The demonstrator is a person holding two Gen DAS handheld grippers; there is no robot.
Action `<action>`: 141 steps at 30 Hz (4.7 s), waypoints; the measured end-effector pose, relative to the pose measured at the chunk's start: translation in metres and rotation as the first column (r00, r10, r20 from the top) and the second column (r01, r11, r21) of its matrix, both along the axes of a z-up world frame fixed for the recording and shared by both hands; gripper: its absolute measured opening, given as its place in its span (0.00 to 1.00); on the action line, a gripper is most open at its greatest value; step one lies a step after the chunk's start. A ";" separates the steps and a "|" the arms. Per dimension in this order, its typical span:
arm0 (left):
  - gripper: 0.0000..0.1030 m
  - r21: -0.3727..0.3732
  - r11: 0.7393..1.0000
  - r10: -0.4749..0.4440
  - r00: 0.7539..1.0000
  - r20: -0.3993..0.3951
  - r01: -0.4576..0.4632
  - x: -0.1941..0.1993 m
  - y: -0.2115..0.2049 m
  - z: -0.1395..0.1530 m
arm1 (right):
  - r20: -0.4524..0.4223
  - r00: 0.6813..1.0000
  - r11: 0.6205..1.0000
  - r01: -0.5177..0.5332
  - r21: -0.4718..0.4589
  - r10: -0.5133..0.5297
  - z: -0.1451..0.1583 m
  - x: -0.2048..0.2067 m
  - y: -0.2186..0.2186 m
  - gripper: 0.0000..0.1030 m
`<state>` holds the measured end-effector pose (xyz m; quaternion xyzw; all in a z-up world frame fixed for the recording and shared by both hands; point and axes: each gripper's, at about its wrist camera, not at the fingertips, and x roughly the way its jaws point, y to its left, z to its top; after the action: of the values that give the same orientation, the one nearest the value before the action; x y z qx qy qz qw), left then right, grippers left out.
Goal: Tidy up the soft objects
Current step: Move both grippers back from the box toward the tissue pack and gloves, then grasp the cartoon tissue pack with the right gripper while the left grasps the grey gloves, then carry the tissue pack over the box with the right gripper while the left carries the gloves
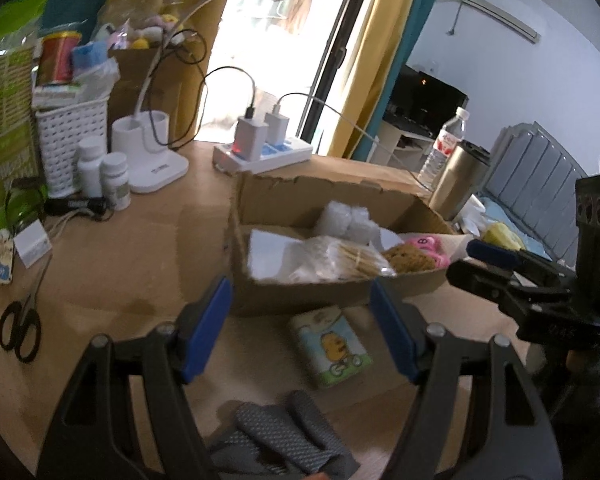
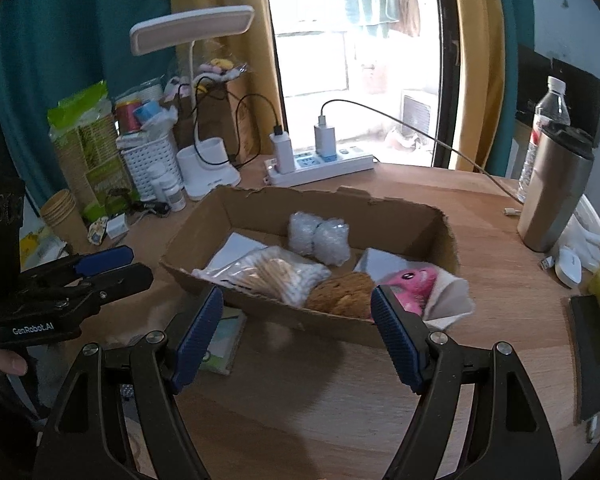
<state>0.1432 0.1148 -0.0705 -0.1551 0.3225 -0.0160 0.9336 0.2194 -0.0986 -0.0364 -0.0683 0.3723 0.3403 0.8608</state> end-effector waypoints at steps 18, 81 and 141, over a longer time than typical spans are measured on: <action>0.71 -0.047 0.993 0.106 0.994 -0.029 -0.107 -0.040 0.054 -0.023 | -0.056 0.994 0.994 -0.101 -0.050 0.098 -0.023 -0.023 0.065 0.77; 0.67 0.176 0.978 -0.067 0.965 -0.253 0.114 -0.039 -0.066 -0.062 | -0.147 0.989 0.997 -0.030 -0.071 0.020 -0.075 -0.044 -0.010 0.49; 0.31 0.210 0.977 -0.055 0.998 0.030 0.048 0.013 -0.041 0.048 | 0.023 0.999 0.998 0.026 0.060 -0.027 0.010 0.022 -0.043 0.49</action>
<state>0.1565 0.0736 -0.0224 -0.0474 0.3098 -0.0090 0.9496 0.2409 -0.1419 -0.0262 -0.0416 0.3524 0.3391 0.8713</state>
